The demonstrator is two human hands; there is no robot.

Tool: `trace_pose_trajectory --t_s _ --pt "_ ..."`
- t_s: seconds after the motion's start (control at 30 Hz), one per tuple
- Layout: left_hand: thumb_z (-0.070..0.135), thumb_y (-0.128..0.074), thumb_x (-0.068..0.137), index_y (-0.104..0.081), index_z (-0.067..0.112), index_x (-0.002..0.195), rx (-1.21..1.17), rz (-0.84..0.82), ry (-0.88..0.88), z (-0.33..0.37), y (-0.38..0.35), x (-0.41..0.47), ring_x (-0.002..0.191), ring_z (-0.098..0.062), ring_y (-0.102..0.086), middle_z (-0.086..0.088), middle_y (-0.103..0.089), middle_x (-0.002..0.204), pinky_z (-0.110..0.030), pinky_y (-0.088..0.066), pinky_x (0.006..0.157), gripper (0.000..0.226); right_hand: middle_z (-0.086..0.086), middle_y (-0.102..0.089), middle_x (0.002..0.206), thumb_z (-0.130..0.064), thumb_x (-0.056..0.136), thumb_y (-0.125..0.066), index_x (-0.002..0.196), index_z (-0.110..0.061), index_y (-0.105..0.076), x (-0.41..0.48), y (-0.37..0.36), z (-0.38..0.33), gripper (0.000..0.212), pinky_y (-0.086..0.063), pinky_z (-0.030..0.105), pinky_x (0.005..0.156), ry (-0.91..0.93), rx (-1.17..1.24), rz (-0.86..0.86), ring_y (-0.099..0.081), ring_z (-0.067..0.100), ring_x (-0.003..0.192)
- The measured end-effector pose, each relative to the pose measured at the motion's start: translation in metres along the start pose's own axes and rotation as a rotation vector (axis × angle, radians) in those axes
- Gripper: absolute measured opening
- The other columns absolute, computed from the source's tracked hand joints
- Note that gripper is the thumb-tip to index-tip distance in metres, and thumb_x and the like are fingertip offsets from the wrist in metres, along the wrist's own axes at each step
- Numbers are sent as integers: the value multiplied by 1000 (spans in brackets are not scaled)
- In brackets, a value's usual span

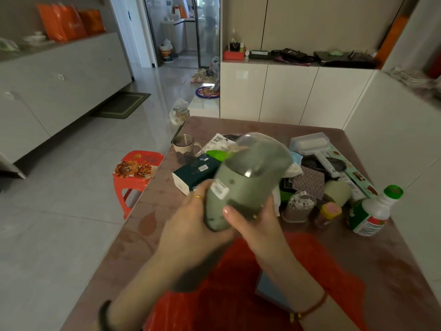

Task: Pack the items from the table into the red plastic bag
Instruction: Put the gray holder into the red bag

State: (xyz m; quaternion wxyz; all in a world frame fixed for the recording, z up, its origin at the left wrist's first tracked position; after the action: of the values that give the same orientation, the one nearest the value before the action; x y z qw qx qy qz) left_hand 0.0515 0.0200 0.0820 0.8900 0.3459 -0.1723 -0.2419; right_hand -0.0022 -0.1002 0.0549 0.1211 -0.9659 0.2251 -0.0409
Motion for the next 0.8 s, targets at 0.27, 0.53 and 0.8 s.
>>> trace_pose_trajectory --t_s 0.27,0.53,0.8 --pt "82 -40 60 -10 54 133 -102 -110 15 -23 -42 -41 132 -3 -35 20 -33 144 -34 -33 111 84 -5 -73 97 -15 53 -89 105 -28 -55 -40 54 -28 63 -56 22 71 134 -94 35 -69 6 90" --pt "42 -57 84 -40 17 136 371 -329 318 -133 -65 -50 120 -25 -52 -9 -56 131 -33 -43 97 60 -20 -51 131 -30 56 -88 132 -46 -29 -70 59 53 97 -43 16 99 -191 -556 -458 -48 -9 119" --pt "26 -58 89 -56 11 68 -133 -99 504 -122 -37 -33 57 -12 -55 -1 -59 62 -20 -45 54 26 -19 -34 141 -42 65 -79 142 -37 -18 -62 60 103 98 -28 20 107 -468 -934 -861 -34 5 131"
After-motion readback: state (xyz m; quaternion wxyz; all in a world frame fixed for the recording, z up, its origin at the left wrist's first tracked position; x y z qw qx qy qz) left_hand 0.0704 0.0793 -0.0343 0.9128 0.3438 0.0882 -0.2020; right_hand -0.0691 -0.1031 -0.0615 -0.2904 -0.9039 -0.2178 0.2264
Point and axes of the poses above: each hand's wrist, its own x-axis towards the middle knuckle, its own y-axis out of the back of the hand, z = x × y, the point moved 5 cm from there along x, towards the middle knuckle
